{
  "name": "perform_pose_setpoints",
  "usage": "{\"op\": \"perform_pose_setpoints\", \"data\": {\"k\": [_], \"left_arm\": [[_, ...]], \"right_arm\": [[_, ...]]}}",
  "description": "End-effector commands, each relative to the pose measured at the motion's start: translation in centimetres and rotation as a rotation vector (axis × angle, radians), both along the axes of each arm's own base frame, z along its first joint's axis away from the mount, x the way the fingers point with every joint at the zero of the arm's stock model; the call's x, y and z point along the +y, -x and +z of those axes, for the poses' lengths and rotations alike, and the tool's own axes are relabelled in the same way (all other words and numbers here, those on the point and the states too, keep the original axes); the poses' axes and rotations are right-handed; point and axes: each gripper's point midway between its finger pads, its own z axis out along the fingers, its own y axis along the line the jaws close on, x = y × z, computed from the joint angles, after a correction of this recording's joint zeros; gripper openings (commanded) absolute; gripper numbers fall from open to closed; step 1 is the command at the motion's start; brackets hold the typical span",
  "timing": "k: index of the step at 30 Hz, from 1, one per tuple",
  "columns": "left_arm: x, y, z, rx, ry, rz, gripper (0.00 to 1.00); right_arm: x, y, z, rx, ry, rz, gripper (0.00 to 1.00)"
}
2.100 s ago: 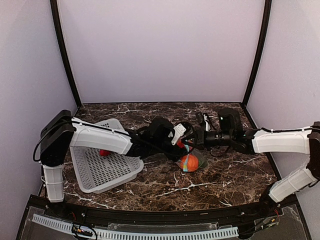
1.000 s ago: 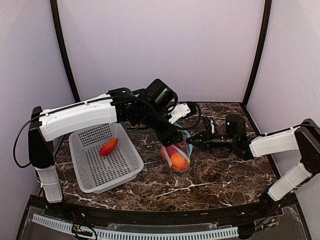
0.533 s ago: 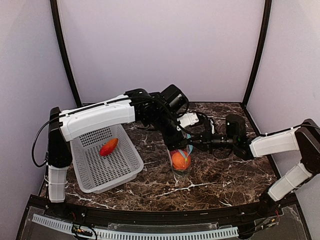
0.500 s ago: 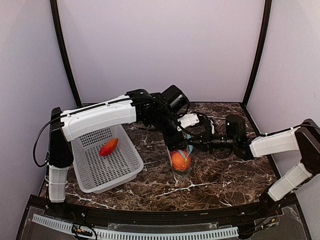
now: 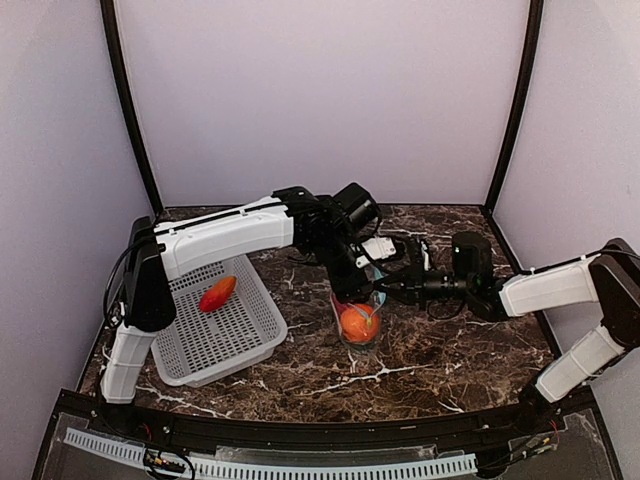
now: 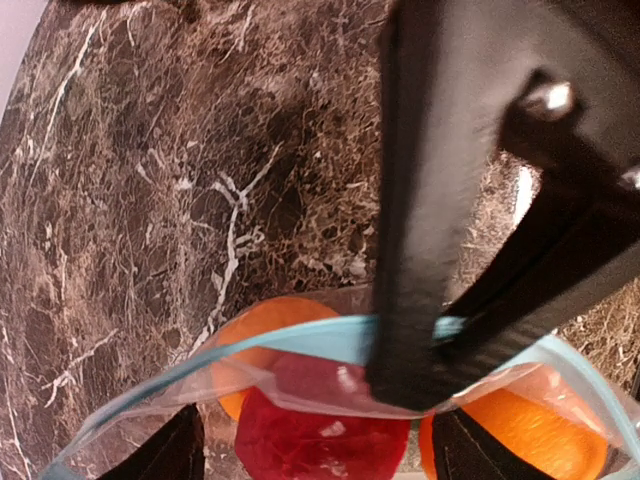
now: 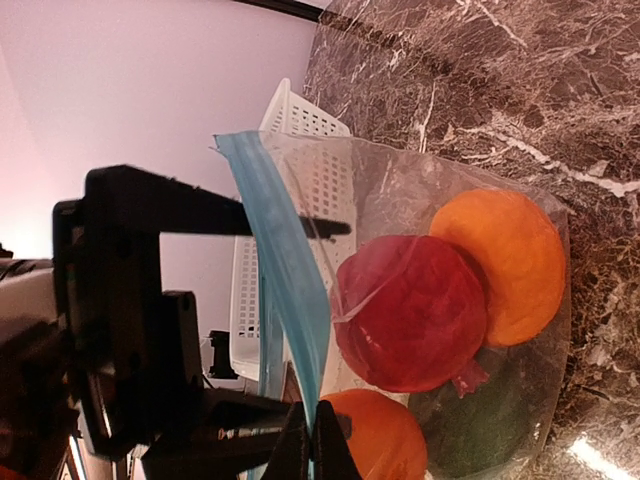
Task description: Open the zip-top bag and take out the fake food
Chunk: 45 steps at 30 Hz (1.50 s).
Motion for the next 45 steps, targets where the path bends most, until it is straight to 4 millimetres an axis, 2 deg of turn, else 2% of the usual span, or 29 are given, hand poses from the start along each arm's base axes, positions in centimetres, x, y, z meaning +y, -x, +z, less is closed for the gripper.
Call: {"op": "perform_pose_setpoints", "data": {"k": [1, 7, 11, 14, 18, 23, 28, 30, 34, 39, 45], "left_arm": [[1.6, -0.6, -1.3, 0.072, -0.036, 0.001, 0.76], [2.1, 0.5, -2.6, 0.124, -0.075, -0.05, 0.75], [2.4, 1.5, -2.9, 0.168, -0.085, -0.071, 0.8], [2.8, 2.1, -3.8, 0.195, -0.107, -0.077, 0.82], [3.4, 2.4, -5.6, 0.215, -0.147, -0.073, 0.83], [3.5, 2.4, -6.7, 0.231, -0.164, -0.07, 0.86], [3.5, 2.4, -7.9, 0.245, -0.181, -0.073, 0.83], [3.7, 2.5, -8.2, 0.255, -0.187, -0.079, 0.79], [3.4, 2.2, -6.7, 0.241, -0.168, -0.077, 0.71], [2.6, 2.0, -2.3, 0.19, -0.071, -0.084, 0.62], [1.8, 1.5, 1.1, 0.133, 0.014, -0.083, 0.55]], "right_arm": [[-0.2, 0.3, -0.3, 0.001, -0.007, 0.003, 0.0], [-0.3, 0.2, -0.8, 0.015, -0.003, -0.005, 0.0], [-0.3, 0.1, -1.3, 0.023, 0.002, -0.006, 0.0], [-0.2, -0.1, -1.4, 0.026, 0.001, -0.002, 0.0], [-0.2, -0.1, -2.0, 0.038, 0.007, -0.004, 0.0], [-0.4, -0.2, -2.5, 0.046, 0.014, -0.01, 0.0], [-0.3, -0.1, -3.0, 0.055, 0.015, -0.007, 0.0], [-0.3, -0.1, -3.1, 0.06, 0.014, -0.004, 0.0], [-0.2, -0.1, -3.3, 0.064, 0.012, -0.003, 0.0], [-0.2, -0.1, -3.4, 0.068, 0.007, -0.001, 0.0], [-0.2, -0.1, -3.5, 0.072, 0.002, -0.001, 0.0]]}}
